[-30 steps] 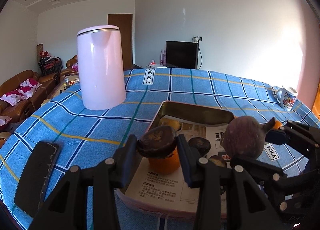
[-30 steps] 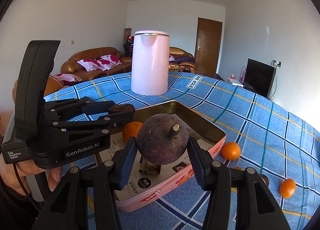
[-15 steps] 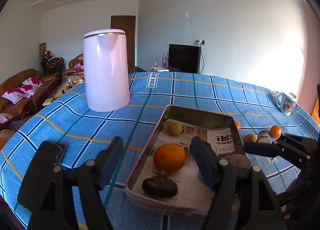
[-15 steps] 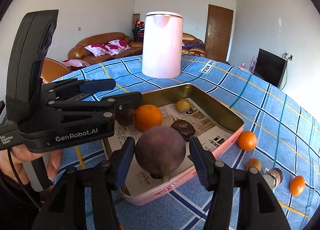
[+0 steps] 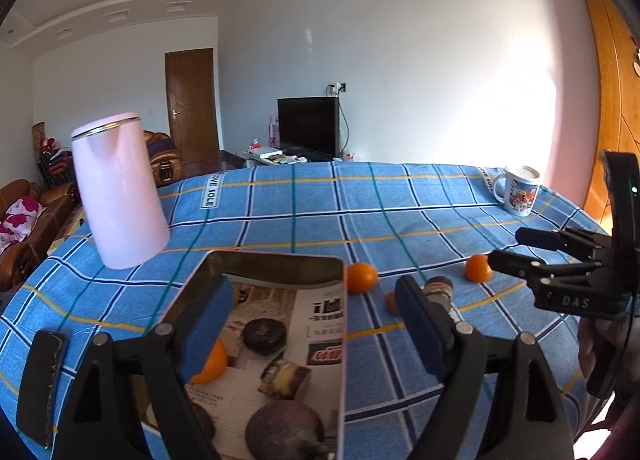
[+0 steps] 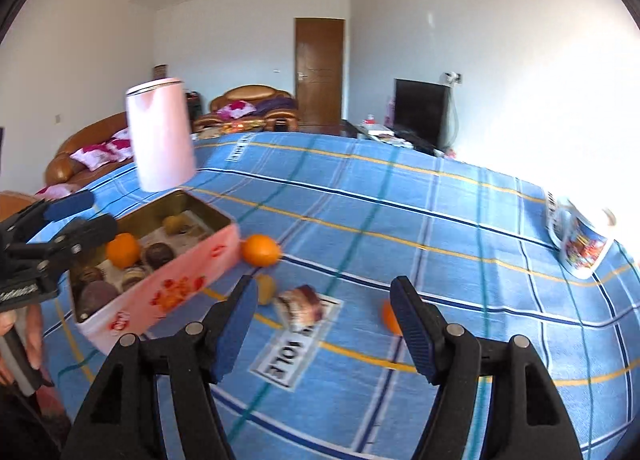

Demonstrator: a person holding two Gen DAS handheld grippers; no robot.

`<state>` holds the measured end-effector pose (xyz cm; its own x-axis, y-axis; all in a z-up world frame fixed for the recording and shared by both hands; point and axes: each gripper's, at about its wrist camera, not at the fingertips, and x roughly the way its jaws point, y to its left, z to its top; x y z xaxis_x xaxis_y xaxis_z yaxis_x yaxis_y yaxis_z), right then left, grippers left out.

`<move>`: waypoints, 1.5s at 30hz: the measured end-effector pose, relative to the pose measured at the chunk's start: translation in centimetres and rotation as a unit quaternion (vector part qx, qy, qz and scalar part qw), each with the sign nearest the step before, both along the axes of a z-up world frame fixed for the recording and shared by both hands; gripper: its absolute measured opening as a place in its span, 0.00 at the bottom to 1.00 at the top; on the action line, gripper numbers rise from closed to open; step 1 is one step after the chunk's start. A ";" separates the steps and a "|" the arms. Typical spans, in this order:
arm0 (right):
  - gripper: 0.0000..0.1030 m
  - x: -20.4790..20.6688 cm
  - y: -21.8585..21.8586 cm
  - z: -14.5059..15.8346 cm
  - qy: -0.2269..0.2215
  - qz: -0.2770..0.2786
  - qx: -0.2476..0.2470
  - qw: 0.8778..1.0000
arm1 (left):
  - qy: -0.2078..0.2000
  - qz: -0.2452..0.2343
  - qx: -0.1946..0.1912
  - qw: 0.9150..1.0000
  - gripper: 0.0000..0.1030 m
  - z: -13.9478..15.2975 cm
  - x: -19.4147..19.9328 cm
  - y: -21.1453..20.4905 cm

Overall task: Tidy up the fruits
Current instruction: 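Grasp an orange with the right tool while the left tool grasps a small snack can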

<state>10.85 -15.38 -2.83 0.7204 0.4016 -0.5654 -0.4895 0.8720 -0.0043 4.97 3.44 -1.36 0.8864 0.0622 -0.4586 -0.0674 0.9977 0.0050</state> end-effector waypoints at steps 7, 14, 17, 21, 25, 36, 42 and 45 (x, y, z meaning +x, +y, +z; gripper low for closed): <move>0.63 4.2 -2.6 -1.8 0.049 -0.049 -0.012 0.997 | 0.053 -0.065 0.010 0.996 0.82 -1.3 4.5 -5.1; 0.50 6.1 -2.1 -3.7 0.089 -0.051 -0.031 0.994 | 0.112 -0.099 0.002 0.989 0.68 -3.8 8.4 -7.6; 0.43 6.9 -2.1 -4.4 0.109 -0.049 -0.032 0.992 | 0.136 -0.120 -0.007 0.983 0.59 -4.6 9.3 -8.4; 0.42 7.4 -1.9 -4.7 0.116 -0.046 -0.036 0.992 | 0.148 -0.131 0.009 0.980 0.59 -5.3 10.0 -9.7; 0.40 8.2 -2.0 -5.3 0.142 -0.041 -0.029 0.989 | 0.173 -0.138 0.007 0.975 0.41 -5.9 11.1 -10.2; 0.39 7.2 -2.6 -4.2 0.111 -0.034 -0.003 0.993 | 0.143 -0.126 -0.013 0.982 0.37 -5.1 10.5 -9.3; 0.39 6.3 -2.9 -3.2 0.078 -0.030 0.013 0.996 | 0.102 -0.116 -0.009 0.988 0.37 -4.1 9.5 -9.0; 0.39 5.9 -2.7 -2.9 0.062 -0.025 0.012 0.998 | 0.089 -0.114 -0.005 0.989 0.37 -3.8 9.1 -8.9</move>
